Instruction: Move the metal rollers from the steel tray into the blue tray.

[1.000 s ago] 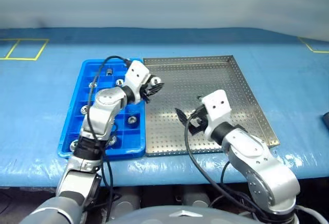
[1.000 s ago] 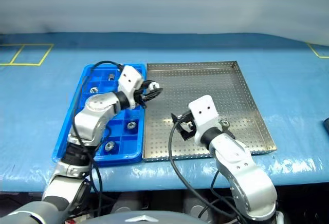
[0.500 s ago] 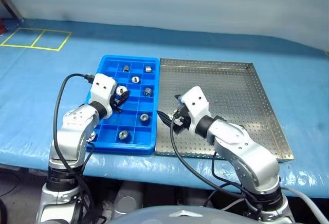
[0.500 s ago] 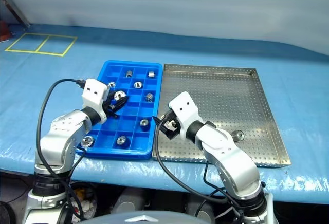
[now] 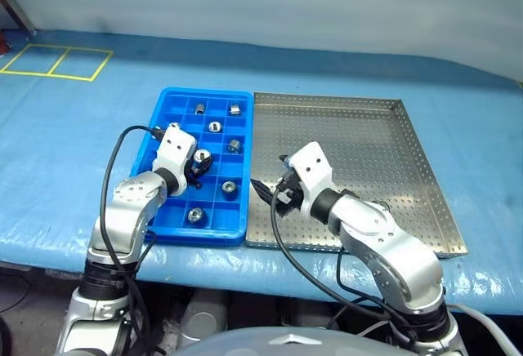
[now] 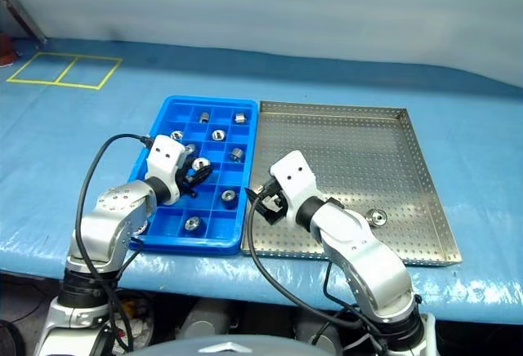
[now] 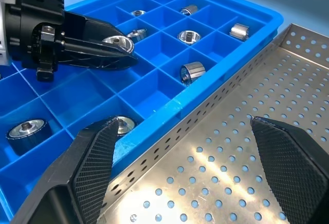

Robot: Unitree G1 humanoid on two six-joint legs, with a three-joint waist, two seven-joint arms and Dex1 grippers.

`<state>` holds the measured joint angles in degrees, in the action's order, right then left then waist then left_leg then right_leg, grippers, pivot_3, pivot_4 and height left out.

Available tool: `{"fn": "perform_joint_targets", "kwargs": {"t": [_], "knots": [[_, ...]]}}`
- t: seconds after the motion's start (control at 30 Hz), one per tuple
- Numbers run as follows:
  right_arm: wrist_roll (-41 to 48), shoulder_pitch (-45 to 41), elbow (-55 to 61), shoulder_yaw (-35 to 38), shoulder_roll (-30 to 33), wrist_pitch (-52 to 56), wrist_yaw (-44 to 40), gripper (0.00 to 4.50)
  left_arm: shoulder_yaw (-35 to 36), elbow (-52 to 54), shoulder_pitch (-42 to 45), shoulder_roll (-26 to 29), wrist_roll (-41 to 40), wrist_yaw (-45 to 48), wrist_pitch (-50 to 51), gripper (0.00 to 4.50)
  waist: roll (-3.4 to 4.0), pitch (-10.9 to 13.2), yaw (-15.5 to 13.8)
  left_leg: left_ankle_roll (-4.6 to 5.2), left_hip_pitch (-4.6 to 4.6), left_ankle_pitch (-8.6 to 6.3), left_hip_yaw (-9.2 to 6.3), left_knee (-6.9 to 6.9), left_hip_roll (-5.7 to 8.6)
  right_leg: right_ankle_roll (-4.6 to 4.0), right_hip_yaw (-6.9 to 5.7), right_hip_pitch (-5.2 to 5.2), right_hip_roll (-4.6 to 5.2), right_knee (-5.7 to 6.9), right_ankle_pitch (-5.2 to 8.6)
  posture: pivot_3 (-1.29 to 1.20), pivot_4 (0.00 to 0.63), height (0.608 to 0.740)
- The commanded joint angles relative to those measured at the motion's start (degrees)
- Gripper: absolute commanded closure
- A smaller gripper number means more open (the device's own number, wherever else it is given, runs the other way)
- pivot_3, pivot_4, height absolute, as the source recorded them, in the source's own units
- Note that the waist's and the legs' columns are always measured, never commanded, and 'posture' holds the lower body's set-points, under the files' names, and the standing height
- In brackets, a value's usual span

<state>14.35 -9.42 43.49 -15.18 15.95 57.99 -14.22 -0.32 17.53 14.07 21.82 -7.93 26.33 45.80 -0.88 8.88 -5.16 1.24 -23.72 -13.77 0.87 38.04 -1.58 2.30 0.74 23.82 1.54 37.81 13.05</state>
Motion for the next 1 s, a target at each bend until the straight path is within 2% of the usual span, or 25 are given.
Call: {"fn": "perform_joint_targets", "kwargs": {"t": [0.03, 0.17, 0.23, 0.43, 0.47, 0.63, 0.83, 1.0], "knots": [[0.07, 0.42, 3.07, 1.15, -0.21, -0.58, 0.92, 0.17, -0.15, -0.53, 0.34, 0.57, -0.79, 0.41, -0.83, 2.77, 0.00, 0.00, 0.26, 0.00, 0.00, 0.00, 0.00, 0.00, 0.00, 0.00, 0.00, 0.00, 0.00, 0.00, 0.00, 0.21, 0.150, 0.740], [0.07, 0.65, 3.41, 1.30, -0.13, -0.60, 1.51, 0.17, -0.99, -2.40, 1.01, 0.47, -0.89, 0.95, -0.88, 2.77, 0.00, 0.00, 0.51, 0.00, 0.00, 0.00, 0.01, 0.01, 0.00, -0.02, 0.00, 0.00, 0.00, 0.00, 0.05, 0.19, 0.150, 0.740], [0.05, 0.75, 3.68, 1.45, -0.06, -0.45, 1.79, 0.17, -1.43, -2.82, 1.22, 0.54, -0.69, 1.08, -0.68, 2.02, 0.00, 0.00, 0.54, 0.00, 0.01, 0.00, 0.01, 0.01, -0.01, -0.01, 0.00, -0.01, 0.01, 0.00, 0.06, 0.19, 0.150, 0.740], [0.11, 1.64, 5.21, 2.18, 0.13, 0.37, 2.85, 0.17, -0.74, -2.07, 2.28, 0.27, -2.09, 1.94, -1.40, 0.17, 0.00, 0.00, 0.72, 0.00, 0.04, 0.01, -0.01, 0.03, -0.06, -0.08, -0.01, -0.04, 0.04, 0.03, 0.23, 0.17, 0.150, 0.740], [0.07, 1.93, 5.72, 2.60, 0.21, 0.57, 3.08, 0.17, -0.19, -1.59, 3.09, 0.31, -2.80, 2.31, -2.02, 0.08, 0.00, 0.00, 0.72, 0.00, 0.05, 0.03, -0.01, 0.04, -0.07, -0.08, -0.02, -0.05, 0.04, 0.04, 0.24, 0.15, 0.150, 0.740], [0.18, 3.60, 8.30, 5.94, 0.98, 1.80, 3.81, 0.17, 0.55, -0.89, 8.04, 0.65, -6.11, 5.85, -4.93, 0.08, -0.01, 0.00, 0.95, 0.01, 0.00, 0.09, 0.00, 0.10, -0.08, -0.11, -0.02, -0.05, 0.07, 0.01, 0.20, 0.14, 0.150, 0.740], [-0.32, 8.71, 11.91, 11.55, 3.61, 3.47, 4.48, 0.17, -4.82, -5.65, 15.70, 0.24, -6.99, 11.62, -8.28, 0.08, -0.01, 0.00, 1.76, 0.08, -0.05, 0.04, 0.05, 0.01, 0.06, -0.13, 0.02, -0.02, 0.11, -0.07, 0.16, 0.08, 0.150, 0.740], [-1.18, 14.90, 16.23, 15.71, 3.98, 4.25, 6.61, 0.17, -13.16, -14.86, 22.67, -4.28, -5.25, 16.67, -12.42, 0.08, -0.01, 0.00, 2.98, 0.08, -0.06, 0.04, 0.05, 0.01, 0.18, -0.09, -0.01, -0.02, 0.06, -0.06, 0.20, -0.02, 0.150, 0.740]]}}
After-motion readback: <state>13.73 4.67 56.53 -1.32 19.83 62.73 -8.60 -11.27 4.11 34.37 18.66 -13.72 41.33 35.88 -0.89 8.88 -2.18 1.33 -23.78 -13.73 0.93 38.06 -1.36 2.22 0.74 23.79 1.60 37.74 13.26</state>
